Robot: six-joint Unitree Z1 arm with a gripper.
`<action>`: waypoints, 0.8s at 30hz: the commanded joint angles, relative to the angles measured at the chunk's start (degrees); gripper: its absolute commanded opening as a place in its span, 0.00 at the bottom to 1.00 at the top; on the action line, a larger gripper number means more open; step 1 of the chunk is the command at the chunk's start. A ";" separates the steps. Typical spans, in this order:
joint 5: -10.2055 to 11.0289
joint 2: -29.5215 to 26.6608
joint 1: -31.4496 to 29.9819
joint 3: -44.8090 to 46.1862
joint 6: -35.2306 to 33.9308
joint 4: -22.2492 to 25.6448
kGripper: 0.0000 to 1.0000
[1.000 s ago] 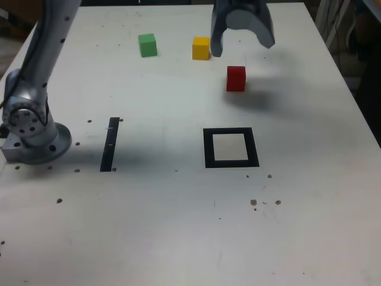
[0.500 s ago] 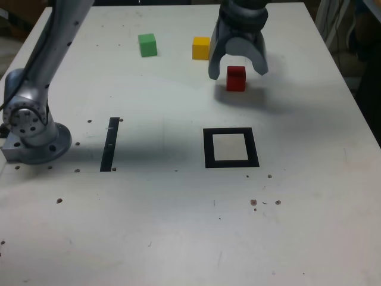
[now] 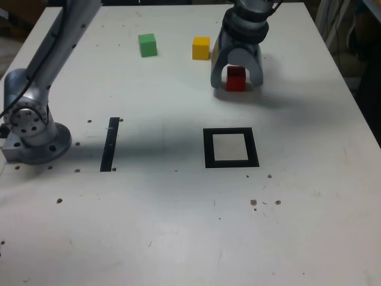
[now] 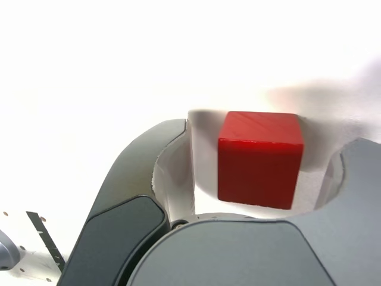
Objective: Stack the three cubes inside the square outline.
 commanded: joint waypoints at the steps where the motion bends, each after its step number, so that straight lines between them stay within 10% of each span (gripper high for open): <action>1: -0.25 -0.16 0.00 -0.18 0.16 -0.40 0.62; 24: -2.78 -0.48 0.88 0.07 0.79 -2.81 0.19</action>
